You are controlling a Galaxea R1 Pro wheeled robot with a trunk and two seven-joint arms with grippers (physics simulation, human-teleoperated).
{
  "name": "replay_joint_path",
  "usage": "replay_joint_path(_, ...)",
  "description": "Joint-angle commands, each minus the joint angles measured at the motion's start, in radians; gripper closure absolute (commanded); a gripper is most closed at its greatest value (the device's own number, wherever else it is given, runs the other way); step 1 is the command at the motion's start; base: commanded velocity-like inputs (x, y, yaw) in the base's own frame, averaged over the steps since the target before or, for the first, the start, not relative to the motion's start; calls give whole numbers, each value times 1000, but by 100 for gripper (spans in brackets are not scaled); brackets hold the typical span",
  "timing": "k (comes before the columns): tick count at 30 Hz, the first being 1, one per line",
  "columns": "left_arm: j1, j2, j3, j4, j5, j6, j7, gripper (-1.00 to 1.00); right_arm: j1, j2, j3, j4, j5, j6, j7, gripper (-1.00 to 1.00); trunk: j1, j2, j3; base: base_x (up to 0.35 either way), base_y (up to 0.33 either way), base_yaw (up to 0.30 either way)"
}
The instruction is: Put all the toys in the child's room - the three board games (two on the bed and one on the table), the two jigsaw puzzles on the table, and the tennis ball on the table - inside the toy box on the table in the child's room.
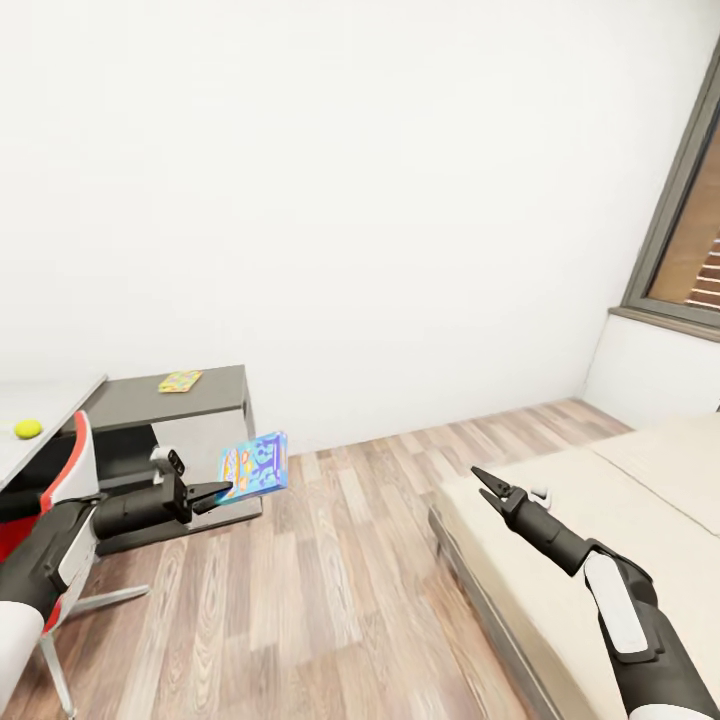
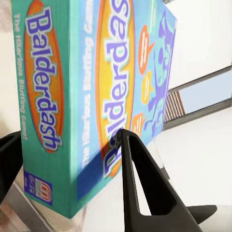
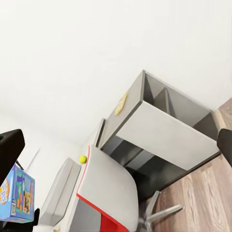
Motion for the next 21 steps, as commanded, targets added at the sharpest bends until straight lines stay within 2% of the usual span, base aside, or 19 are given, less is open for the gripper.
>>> replay_joint_path(1,-1,0,0,0,4,11,-3,100,-1,0,-2,0,-3,7,1,-100,1,-1,-1,330,0,293)
replay_joint_path(21,-1,-3,-3,0,2,9,-2,100,-1,0,-2,0,-3,6,0,-100,1,-1,-1,330,0,293)
